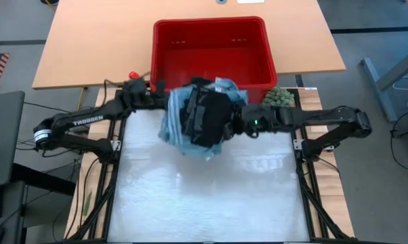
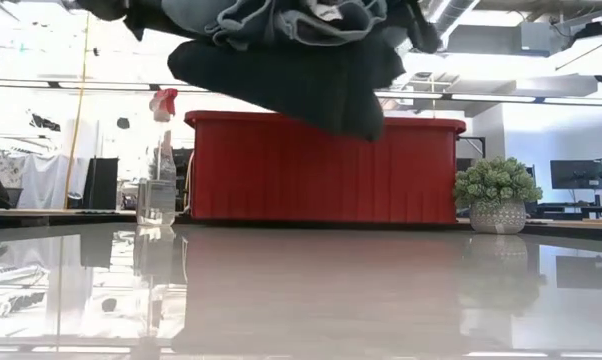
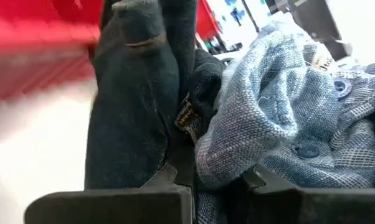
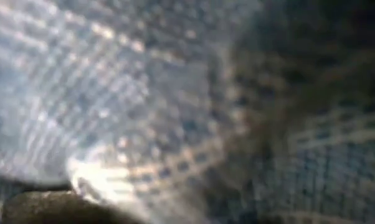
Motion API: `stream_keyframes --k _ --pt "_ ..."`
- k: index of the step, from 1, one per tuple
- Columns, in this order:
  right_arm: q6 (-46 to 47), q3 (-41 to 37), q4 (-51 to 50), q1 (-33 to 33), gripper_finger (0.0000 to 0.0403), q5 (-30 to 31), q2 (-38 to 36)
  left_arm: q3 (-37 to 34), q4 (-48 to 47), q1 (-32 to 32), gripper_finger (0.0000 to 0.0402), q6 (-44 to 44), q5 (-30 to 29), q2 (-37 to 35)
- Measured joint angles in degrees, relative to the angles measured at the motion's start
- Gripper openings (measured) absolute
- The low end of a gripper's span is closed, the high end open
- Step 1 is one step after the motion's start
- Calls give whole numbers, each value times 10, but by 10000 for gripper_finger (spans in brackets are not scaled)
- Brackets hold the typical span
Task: Fold Laundry from Bin
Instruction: Put the stacked clothes into the red laundry bin
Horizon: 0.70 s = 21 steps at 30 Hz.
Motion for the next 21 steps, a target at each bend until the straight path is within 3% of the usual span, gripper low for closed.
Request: stream_keyframes --k 4,10,21 --pt "-51 51 -19 -61 108 -36 9 78 -72 42 22 35 -2 24" --pt "-102 135 -59 -185 108 -144 36 204 -112 92 21 46 0 122" --pt "-259 368 -176 -375 107 -296 158 493 -168 156 19 88 -20 296"
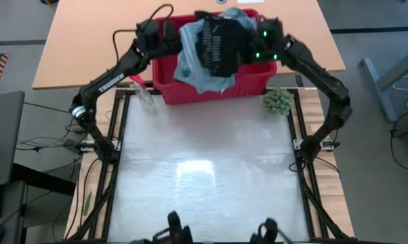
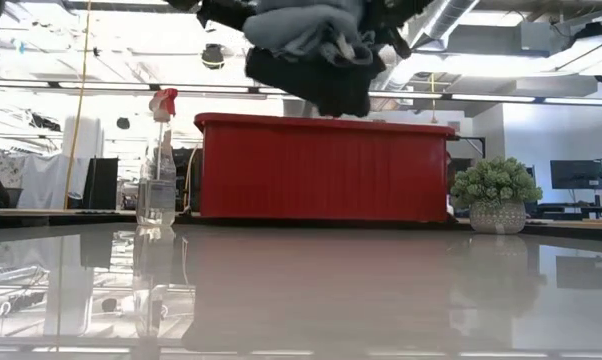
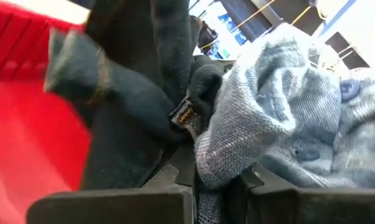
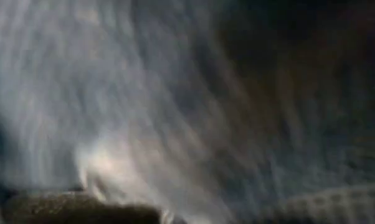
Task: Fold Laundry from Bin
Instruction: Put the stacked clothes into the red laundry bin
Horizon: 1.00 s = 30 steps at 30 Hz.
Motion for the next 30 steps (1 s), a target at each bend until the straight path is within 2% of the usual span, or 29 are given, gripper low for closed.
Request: stream_keyframes --k 6,10,15,21,30 --pt "-29 133 -43 -68 107 -62 83 137 -77 36 16 33 2 71" --pt "-31 187 -61 -98 107 -91 156 186 -115 68 16 54 15 131" --pt "-31 237 -85 -121 107 -93 239 211 -118 105 16 52 41 206" --pt "-35 265 -69 -148 107 -102 318 220 -102 140 16 55 67 265" --pt "-37 262 -49 -157 107 -86 382 220 -103 151 16 95 51 306"
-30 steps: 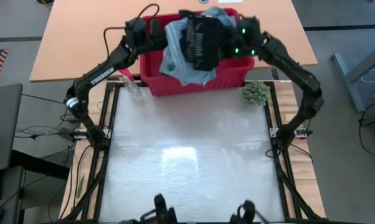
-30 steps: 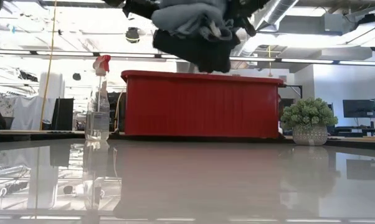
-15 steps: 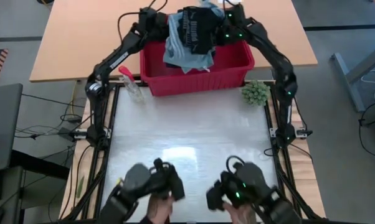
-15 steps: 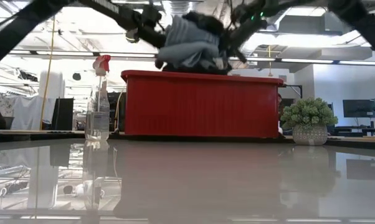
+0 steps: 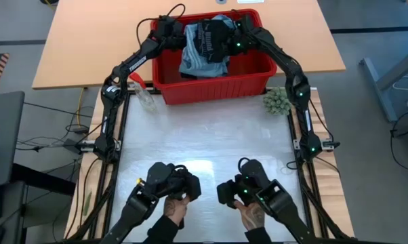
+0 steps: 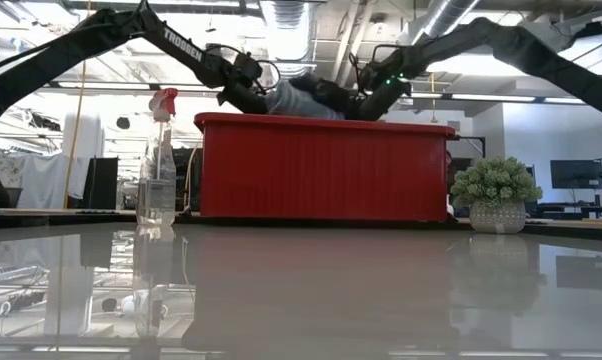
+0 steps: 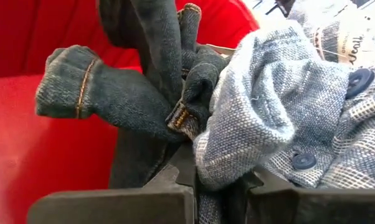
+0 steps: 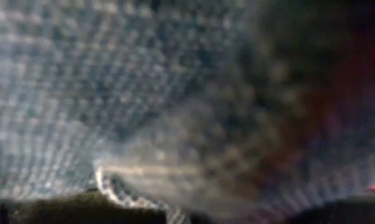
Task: Fold Laundry from Bin
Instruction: Put the stacked clothes into the red laundry bin
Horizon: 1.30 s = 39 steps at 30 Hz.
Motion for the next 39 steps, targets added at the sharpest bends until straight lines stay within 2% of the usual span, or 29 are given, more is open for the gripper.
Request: stream_keyframes --k 3,7,12,18,24,33,36,39 --pt "4 0 3 0 107 8 13 0 -15 1 24 20 -22 4" --pt "3 0 -14 -3 107 24 22 0 -24 1 56 65 -30 6" --pt "-17 0 -49 -9 108 87 21 0 -69 1 109 134 -42 6" --pt "-25 -8 -91 -24 142 98 21 2 -126 12 155 154 -99 2" --pt "-42 -11 -114 -26 146 100 21 12 -132 28 158 157 -125 2" --pt "-77 -11 -156 -29 148 111 12 104 -177 29 157 272 -237 2" --pt "-80 -11 -167 -29 149 138 -4 138 -170 22 157 275 -219 2" --pt "-96 -11 -186 -29 149 175 -21 143 -134 5 157 268 -157 -2"
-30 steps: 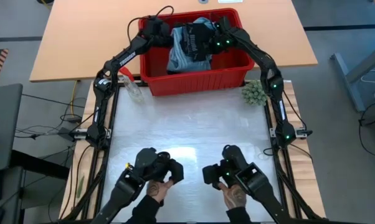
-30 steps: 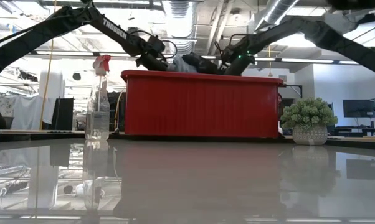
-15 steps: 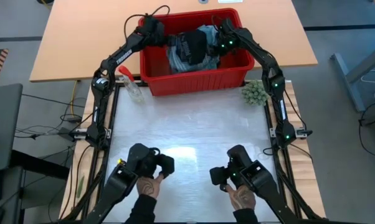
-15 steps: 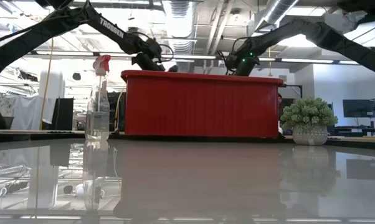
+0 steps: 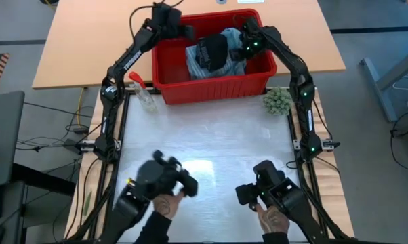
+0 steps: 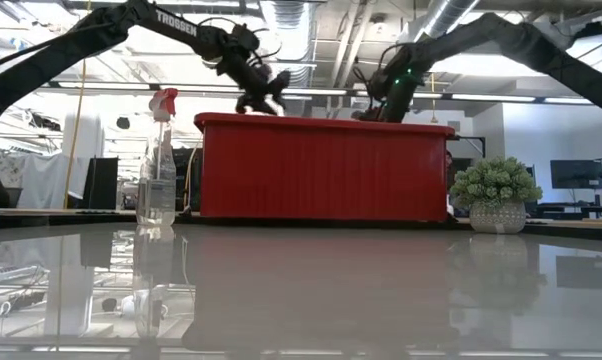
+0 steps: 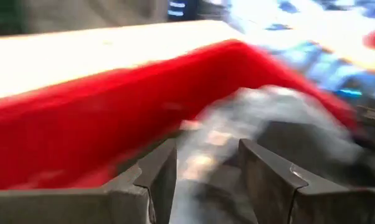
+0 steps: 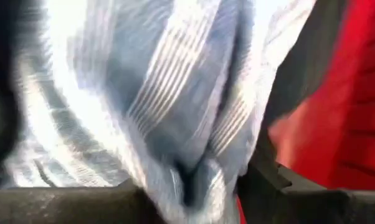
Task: Fold Laundry from Bin
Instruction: Put the stacked clothes into the red laundry bin, then return to Home Position
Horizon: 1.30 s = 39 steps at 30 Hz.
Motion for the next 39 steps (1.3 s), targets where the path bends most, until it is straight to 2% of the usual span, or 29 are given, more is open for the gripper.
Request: stream_keyframes --k 3,8,12,15,20,22,33,39 --pt "-16 0 -16 -3 149 14 -5 -1 7 -24 157 -6 59 4" --pt "-35 0 -18 -3 154 8 -5 -2 8 -79 157 55 72 37" --pt "-59 0 -19 -3 176 -9 -5 -3 11 -107 157 81 57 56" --pt "-68 0 -21 -4 204 -33 -6 -2 13 -111 157 94 34 69" --pt "-74 13 -38 -16 252 -94 -10 -2 7 -108 157 83 33 85" --pt "-73 12 -40 -24 263 -97 -18 -2 2 -105 157 82 33 85" --pt "-74 12 -41 -44 270 -101 -119 -1 2 -99 157 80 40 84" --pt "-87 13 -40 -20 270 -107 -183 0 10 -97 157 75 44 31"
